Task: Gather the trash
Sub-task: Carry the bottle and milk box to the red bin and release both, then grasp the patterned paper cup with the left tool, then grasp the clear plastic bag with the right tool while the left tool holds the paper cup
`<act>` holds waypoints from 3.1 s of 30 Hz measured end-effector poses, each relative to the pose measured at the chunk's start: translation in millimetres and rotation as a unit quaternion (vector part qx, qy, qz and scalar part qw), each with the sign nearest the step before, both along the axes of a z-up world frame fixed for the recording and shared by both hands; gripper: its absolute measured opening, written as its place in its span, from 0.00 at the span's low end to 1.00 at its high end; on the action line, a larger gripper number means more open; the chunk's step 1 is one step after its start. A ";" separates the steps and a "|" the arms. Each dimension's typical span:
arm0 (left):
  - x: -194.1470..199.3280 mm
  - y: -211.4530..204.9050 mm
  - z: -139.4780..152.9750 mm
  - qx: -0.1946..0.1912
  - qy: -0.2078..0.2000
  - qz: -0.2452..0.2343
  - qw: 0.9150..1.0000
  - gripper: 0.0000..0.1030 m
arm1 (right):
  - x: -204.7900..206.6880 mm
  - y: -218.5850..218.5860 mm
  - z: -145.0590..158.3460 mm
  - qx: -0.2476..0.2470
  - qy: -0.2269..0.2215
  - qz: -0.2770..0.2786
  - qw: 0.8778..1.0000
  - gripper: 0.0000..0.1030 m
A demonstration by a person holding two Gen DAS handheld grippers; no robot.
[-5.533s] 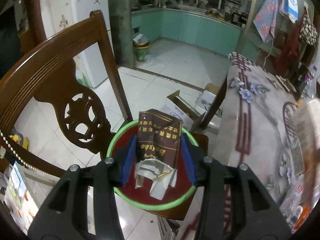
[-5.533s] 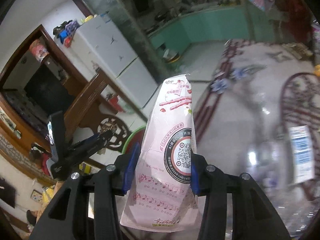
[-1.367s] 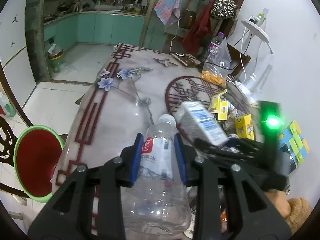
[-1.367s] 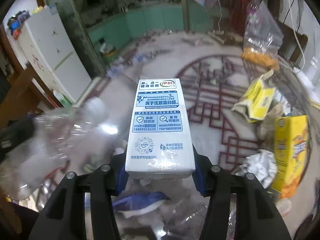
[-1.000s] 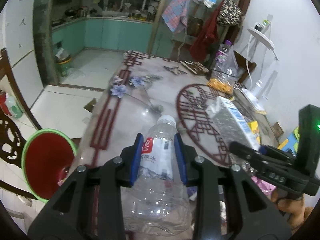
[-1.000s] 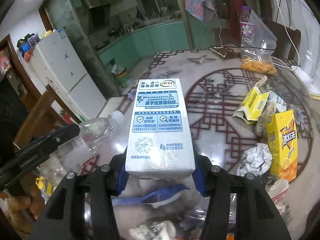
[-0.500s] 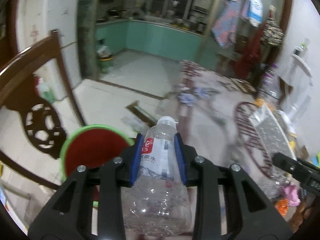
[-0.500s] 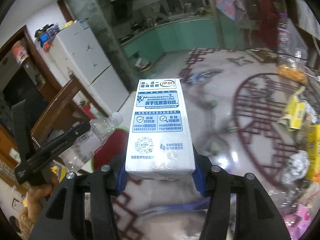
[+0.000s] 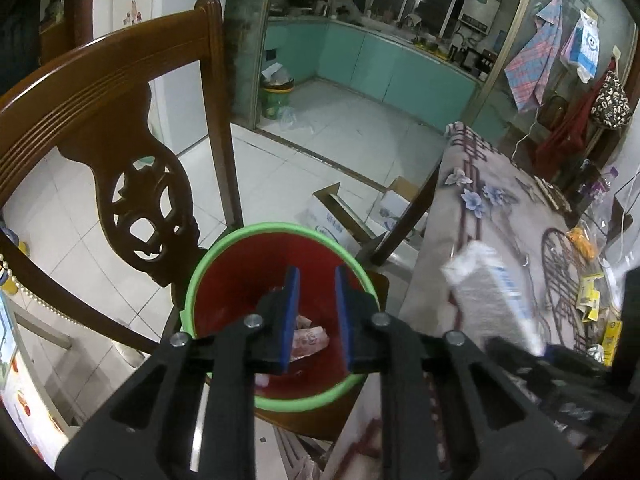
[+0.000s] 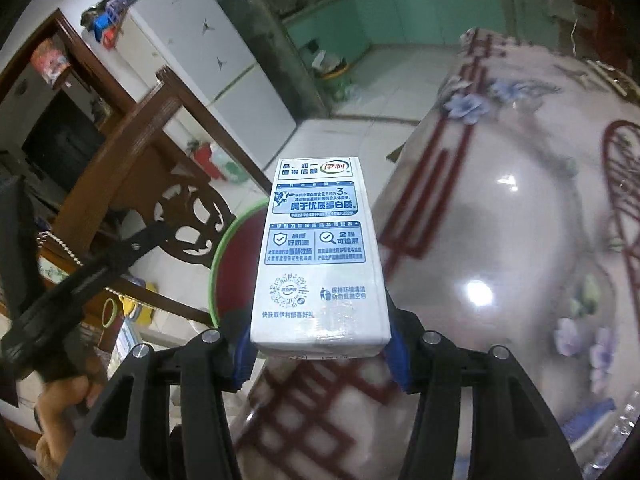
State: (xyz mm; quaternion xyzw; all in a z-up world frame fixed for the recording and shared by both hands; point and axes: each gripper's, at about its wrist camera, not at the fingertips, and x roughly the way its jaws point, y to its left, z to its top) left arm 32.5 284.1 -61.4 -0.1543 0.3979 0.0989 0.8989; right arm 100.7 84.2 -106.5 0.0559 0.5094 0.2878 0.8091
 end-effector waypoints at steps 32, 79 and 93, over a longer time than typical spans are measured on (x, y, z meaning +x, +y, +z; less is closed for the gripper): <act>6.1 -173.1 26.1 -0.072 -0.016 -0.187 0.980 0.87 | -60.8 -260.2 75.7 -0.080 -0.107 -0.147 0.980 0.71; -14.2 -260.9 7.0 0.016 -0.011 -0.264 0.964 0.59 | -70.2 -244.5 -41.3 -0.335 -0.059 0.024 0.940 0.83; -18.4 -248.0 16.1 0.027 -0.027 -0.241 0.970 0.59 | -57.7 -255.3 -11.8 -0.240 -0.078 -0.049 0.966 0.09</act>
